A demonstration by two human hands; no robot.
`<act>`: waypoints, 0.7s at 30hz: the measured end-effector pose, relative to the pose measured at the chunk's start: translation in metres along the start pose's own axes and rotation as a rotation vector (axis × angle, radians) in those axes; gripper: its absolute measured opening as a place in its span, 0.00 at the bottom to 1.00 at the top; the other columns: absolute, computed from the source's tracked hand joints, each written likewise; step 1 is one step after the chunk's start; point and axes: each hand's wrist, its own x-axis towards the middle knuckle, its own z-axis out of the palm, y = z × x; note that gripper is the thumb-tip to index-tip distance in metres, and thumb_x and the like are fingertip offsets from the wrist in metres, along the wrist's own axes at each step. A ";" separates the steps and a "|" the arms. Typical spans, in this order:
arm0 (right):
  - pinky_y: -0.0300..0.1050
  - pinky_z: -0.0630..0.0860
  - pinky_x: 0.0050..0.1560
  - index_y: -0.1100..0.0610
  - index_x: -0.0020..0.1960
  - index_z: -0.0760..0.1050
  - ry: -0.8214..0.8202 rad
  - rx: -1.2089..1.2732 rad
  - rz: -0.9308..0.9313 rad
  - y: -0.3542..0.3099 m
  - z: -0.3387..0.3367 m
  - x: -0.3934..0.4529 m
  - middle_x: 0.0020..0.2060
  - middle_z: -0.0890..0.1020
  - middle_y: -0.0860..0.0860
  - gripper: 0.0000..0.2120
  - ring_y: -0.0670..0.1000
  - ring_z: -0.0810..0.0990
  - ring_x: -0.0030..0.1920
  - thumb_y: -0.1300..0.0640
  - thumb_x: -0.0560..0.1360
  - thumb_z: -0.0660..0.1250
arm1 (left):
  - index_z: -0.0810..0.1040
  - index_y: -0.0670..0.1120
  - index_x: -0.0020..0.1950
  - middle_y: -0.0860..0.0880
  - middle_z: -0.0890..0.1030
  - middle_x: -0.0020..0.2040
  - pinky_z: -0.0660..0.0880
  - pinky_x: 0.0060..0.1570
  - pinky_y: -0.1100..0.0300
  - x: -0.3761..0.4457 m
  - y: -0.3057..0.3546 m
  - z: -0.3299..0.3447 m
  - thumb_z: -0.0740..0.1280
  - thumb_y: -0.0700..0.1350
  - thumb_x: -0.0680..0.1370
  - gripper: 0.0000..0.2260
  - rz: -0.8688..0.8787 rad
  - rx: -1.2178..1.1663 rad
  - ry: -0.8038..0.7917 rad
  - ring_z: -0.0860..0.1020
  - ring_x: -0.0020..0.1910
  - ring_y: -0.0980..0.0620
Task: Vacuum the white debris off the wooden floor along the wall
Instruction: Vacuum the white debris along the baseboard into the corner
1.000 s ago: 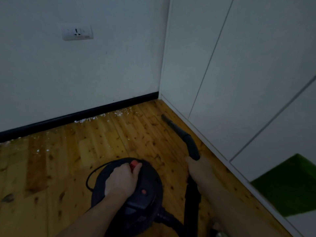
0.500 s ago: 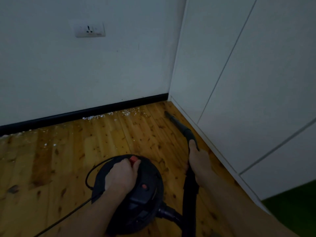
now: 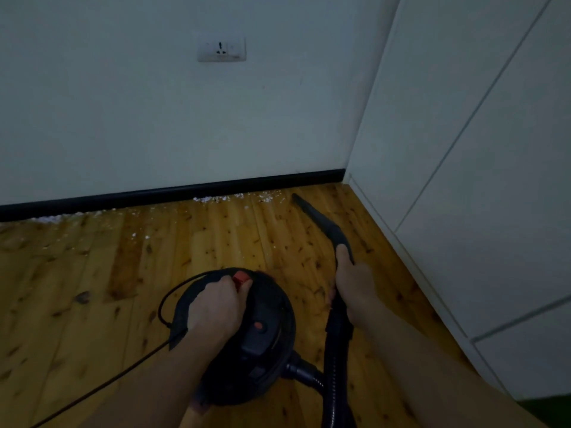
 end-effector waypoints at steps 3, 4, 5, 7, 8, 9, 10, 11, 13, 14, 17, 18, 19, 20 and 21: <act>0.49 0.76 0.34 0.59 0.41 0.73 -0.031 0.008 0.020 -0.001 0.007 -0.003 0.23 0.76 0.56 0.30 0.55 0.75 0.25 0.32 0.81 0.58 | 0.73 0.48 0.47 0.46 0.82 0.48 0.72 0.41 0.52 0.001 -0.015 -0.007 0.55 0.65 0.84 0.21 -0.035 0.011 0.005 0.81 0.46 0.43; 0.48 0.75 0.34 0.59 0.40 0.73 -0.029 0.007 0.016 -0.001 0.011 -0.005 0.22 0.75 0.55 0.30 0.55 0.74 0.24 0.33 0.82 0.58 | 0.73 0.48 0.48 0.45 0.82 0.48 0.72 0.41 0.52 0.000 -0.019 -0.009 0.55 0.65 0.84 0.21 -0.041 0.015 0.003 0.81 0.46 0.43; 0.48 0.74 0.33 0.60 0.40 0.73 -0.026 0.014 0.007 -0.001 0.012 -0.006 0.22 0.75 0.55 0.29 0.55 0.74 0.24 0.34 0.83 0.58 | 0.73 0.48 0.48 0.45 0.82 0.49 0.72 0.41 0.52 -0.001 -0.021 -0.010 0.55 0.65 0.84 0.21 -0.042 0.020 -0.001 0.81 0.47 0.43; 0.48 0.75 0.32 0.60 0.40 0.73 -0.028 0.009 -0.009 0.000 0.021 -0.012 0.23 0.75 0.55 0.29 0.55 0.74 0.24 0.35 0.83 0.58 | 0.73 0.48 0.48 0.45 0.82 0.49 0.72 0.41 0.52 -0.002 -0.027 -0.014 0.56 0.64 0.84 0.21 -0.055 0.024 -0.004 0.81 0.48 0.43; 0.48 0.75 0.32 0.60 0.39 0.73 -0.038 0.008 -0.012 -0.001 0.027 -0.016 0.24 0.75 0.55 0.29 0.55 0.74 0.25 0.35 0.83 0.58 | 0.72 0.48 0.48 0.45 0.82 0.49 0.72 0.41 0.52 -0.003 -0.031 -0.016 0.56 0.64 0.84 0.20 -0.063 0.022 -0.003 0.81 0.48 0.43; 0.48 0.75 0.32 0.60 0.38 0.73 -0.039 0.008 -0.018 -0.001 0.032 -0.018 0.24 0.75 0.55 0.30 0.55 0.75 0.25 0.35 0.83 0.58 | 0.72 0.48 0.48 0.45 0.82 0.49 0.71 0.41 0.52 -0.004 -0.034 -0.018 0.56 0.64 0.84 0.20 -0.067 0.022 0.001 0.81 0.48 0.43; 0.49 0.75 0.33 0.60 0.37 0.73 -0.042 -0.001 -0.033 -0.002 0.036 -0.022 0.23 0.75 0.55 0.30 0.55 0.74 0.25 0.36 0.83 0.58 | 0.72 0.48 0.47 0.45 0.81 0.49 0.71 0.41 0.52 -0.004 -0.038 -0.019 0.56 0.64 0.84 0.20 -0.068 0.022 0.002 0.81 0.48 0.42; 0.50 0.76 0.34 0.60 0.36 0.73 -0.050 -0.005 -0.038 -0.002 0.040 -0.024 0.23 0.75 0.55 0.30 0.55 0.74 0.25 0.36 0.83 0.59 | 0.72 0.48 0.47 0.45 0.82 0.49 0.71 0.41 0.52 -0.004 -0.043 -0.020 0.56 0.64 0.84 0.20 -0.068 0.020 0.005 0.81 0.48 0.42; 0.51 0.76 0.35 0.60 0.35 0.73 -0.058 -0.007 -0.031 -0.001 0.047 -0.026 0.23 0.75 0.55 0.31 0.56 0.75 0.27 0.35 0.83 0.59 | 0.72 0.48 0.47 0.45 0.82 0.49 0.71 0.41 0.52 -0.004 -0.050 -0.022 0.56 0.64 0.84 0.20 -0.072 0.019 0.010 0.81 0.48 0.42; 0.51 0.76 0.36 0.61 0.36 0.74 -0.061 -0.013 -0.024 0.000 0.051 -0.027 0.24 0.75 0.56 0.32 0.56 0.76 0.28 0.34 0.82 0.59 | 0.72 0.48 0.47 0.45 0.82 0.48 0.71 0.41 0.52 -0.005 -0.054 -0.024 0.56 0.64 0.84 0.20 -0.077 0.019 0.013 0.81 0.47 0.42; 0.53 0.78 0.37 0.63 0.45 0.76 -0.086 -0.015 -0.039 0.000 0.065 -0.033 0.25 0.76 0.55 0.31 0.57 0.77 0.29 0.33 0.82 0.59 | 0.73 0.48 0.48 0.46 0.80 0.46 0.71 0.41 0.52 -0.007 -0.068 -0.032 0.56 0.64 0.84 0.21 -0.091 0.015 0.022 0.81 0.46 0.43; 0.53 0.79 0.36 0.62 0.46 0.77 -0.088 -0.023 -0.049 -0.001 0.070 -0.036 0.25 0.76 0.55 0.30 0.57 0.77 0.28 0.34 0.82 0.59 | 0.73 0.48 0.48 0.46 0.80 0.46 0.71 0.41 0.52 -0.008 -0.074 -0.034 0.56 0.64 0.84 0.21 -0.094 0.017 0.027 0.81 0.47 0.43; 0.52 0.78 0.35 0.62 0.44 0.76 -0.094 -0.031 -0.056 -0.001 0.076 -0.039 0.24 0.76 0.55 0.29 0.56 0.76 0.27 0.35 0.82 0.59 | 0.73 0.48 0.48 0.46 0.81 0.47 0.72 0.41 0.52 -0.009 -0.080 -0.037 0.56 0.64 0.84 0.21 -0.095 0.019 0.033 0.81 0.47 0.43; 0.52 0.78 0.35 0.61 0.41 0.76 -0.098 -0.031 -0.063 -0.002 0.079 -0.042 0.24 0.76 0.55 0.29 0.56 0.76 0.26 0.36 0.83 0.59 | 0.73 0.48 0.48 0.46 0.81 0.48 0.72 0.41 0.52 -0.009 -0.084 -0.039 0.56 0.64 0.84 0.21 -0.091 0.020 0.035 0.81 0.48 0.42; 0.53 0.79 0.36 0.61 0.37 0.74 -0.102 -0.031 -0.070 -0.002 0.084 -0.045 0.24 0.75 0.56 0.30 0.57 0.76 0.27 0.36 0.83 0.59 | 0.73 0.48 0.48 0.46 0.81 0.48 0.72 0.41 0.52 -0.009 -0.088 -0.041 0.56 0.64 0.84 0.21 -0.087 0.021 0.036 0.81 0.47 0.42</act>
